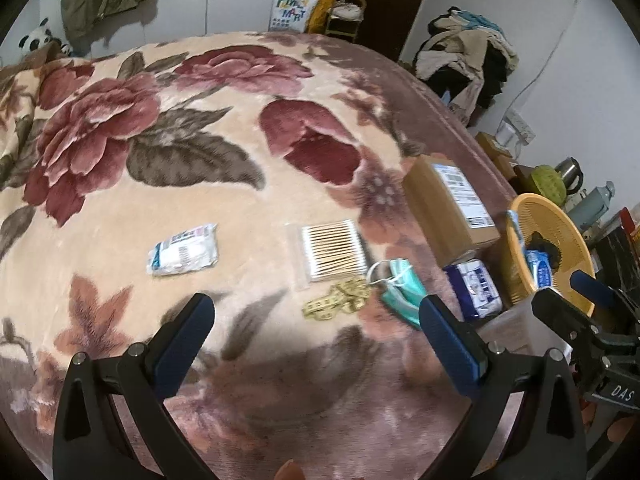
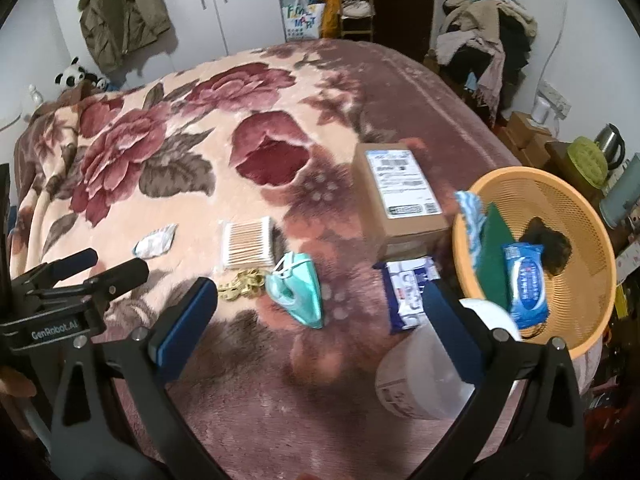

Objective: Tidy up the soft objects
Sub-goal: 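Withdraw both tools from the basket back over the blanket, then reach the left tool to the white packet while the right tool grasps the cotton swab box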

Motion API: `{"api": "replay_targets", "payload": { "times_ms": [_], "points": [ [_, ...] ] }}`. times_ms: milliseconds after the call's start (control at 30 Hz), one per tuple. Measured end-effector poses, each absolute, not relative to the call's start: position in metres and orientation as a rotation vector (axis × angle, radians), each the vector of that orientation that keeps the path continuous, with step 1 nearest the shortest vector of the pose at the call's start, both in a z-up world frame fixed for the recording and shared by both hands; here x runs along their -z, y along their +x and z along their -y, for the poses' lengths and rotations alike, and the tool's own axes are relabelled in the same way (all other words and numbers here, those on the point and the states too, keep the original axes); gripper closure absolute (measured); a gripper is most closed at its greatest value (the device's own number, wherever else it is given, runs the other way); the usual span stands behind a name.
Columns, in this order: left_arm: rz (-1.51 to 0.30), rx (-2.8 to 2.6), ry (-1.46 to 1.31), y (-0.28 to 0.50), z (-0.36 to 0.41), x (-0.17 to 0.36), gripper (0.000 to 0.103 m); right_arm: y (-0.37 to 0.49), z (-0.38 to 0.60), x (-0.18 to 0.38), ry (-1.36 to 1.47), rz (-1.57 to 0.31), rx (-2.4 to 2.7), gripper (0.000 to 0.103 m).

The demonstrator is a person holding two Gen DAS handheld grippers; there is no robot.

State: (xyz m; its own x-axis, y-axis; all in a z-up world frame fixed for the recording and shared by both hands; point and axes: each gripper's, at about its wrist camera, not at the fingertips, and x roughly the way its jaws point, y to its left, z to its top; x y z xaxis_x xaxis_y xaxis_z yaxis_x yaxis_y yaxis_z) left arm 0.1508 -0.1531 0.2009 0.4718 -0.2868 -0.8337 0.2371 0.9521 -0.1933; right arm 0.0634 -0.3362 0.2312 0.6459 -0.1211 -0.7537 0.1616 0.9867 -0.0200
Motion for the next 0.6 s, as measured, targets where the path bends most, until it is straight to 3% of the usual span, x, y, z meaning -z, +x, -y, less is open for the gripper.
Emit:
{"api": "replay_targets", "payload": {
  "times_ms": [600],
  "points": [
    [-1.138,0.207,-0.115,0.186,0.085,-0.127,0.001,0.109,0.309,-0.166,0.022,-0.988,0.110,0.000]
  ]
}}
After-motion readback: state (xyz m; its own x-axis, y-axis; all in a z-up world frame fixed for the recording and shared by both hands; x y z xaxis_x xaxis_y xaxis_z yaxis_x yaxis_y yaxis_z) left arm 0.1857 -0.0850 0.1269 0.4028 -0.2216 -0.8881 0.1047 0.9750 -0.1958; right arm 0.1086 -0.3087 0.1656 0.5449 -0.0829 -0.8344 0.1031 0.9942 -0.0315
